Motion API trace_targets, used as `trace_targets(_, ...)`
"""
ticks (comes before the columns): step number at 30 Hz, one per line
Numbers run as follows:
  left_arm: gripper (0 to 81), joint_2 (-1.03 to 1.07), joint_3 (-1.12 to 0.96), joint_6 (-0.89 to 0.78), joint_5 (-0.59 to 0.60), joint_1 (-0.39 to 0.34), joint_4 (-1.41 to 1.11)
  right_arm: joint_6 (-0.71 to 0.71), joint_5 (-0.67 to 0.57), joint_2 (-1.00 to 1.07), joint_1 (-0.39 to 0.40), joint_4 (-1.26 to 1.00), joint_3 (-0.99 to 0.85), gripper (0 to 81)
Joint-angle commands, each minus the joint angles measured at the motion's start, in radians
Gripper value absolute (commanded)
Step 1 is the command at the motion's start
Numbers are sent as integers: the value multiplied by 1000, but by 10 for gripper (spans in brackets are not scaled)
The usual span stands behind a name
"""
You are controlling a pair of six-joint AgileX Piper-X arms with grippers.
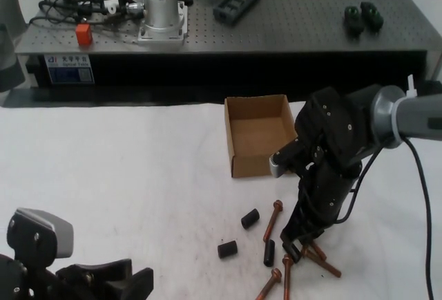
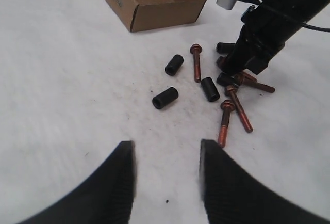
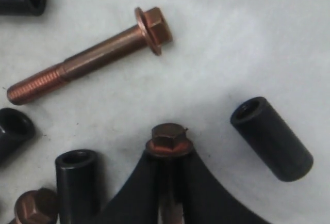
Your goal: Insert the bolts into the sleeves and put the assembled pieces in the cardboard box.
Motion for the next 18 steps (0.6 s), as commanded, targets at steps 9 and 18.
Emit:
trace_targets(9, 302, 122, -62, 90, 72, -2, -7, 14, 20, -77, -17, -43, -7, 44)
trace_targets(18, 302, 594, -364, 332, 91, -2, 42, 139, -127, -476, -79, -41, 118, 44)
